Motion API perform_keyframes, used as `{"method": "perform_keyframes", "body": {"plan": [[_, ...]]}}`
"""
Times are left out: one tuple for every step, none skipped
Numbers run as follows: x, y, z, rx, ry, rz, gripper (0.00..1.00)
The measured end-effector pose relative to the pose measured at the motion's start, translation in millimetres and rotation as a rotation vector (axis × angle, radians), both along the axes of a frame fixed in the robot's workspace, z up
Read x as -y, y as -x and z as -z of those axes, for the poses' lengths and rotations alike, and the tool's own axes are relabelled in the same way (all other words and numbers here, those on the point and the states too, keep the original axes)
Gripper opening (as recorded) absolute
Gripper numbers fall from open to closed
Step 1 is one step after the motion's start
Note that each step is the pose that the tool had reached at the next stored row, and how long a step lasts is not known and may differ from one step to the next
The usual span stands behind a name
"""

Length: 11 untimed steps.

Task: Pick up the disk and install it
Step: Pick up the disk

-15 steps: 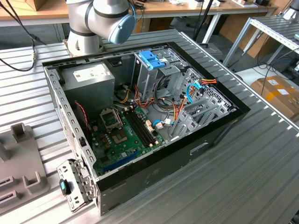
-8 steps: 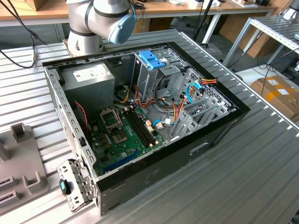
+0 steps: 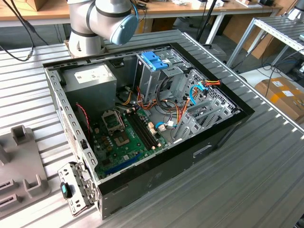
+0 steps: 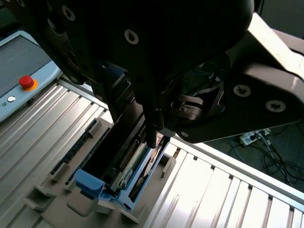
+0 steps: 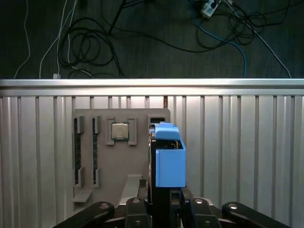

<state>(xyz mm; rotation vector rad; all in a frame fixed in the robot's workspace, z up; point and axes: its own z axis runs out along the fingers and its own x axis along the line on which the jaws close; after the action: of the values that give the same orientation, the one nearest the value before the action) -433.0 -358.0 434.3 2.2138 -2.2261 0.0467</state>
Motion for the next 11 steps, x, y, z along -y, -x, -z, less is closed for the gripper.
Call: {"method": "perform_keyframes", "body": {"plan": [[0.0,0.0,-7.3,0.0005,0.0,0.0,0.35],[0.0,0.0,-12.9,0.0009,-0.0001,0.0,0.35],[0.0,0.0,-16.5,0.0008,0.0,0.0,0.35],[0.0,0.0,-20.2,0.0011,-0.0001,0.0,0.35],[0.0,0.1,-25.7,0.0014,-0.0001,0.0,0.35],[0.0,0.0,-28.7,0.0013,0.0,0.0,0.35],[0.0,0.0,-30.3,0.0013,0.0,0.0,0.35],[0.0,0.0,-32.2,0.0015,-0.0001,0.0,0.35],[0.0,0.0,-33.6,0.0014,0.0,0.0,0.35],[0.0,0.0,-34.9,0.0015,0.0,0.0,0.35],[0.0,0.0,-36.8,0.0015,0.0,0.0,0.35]]}}
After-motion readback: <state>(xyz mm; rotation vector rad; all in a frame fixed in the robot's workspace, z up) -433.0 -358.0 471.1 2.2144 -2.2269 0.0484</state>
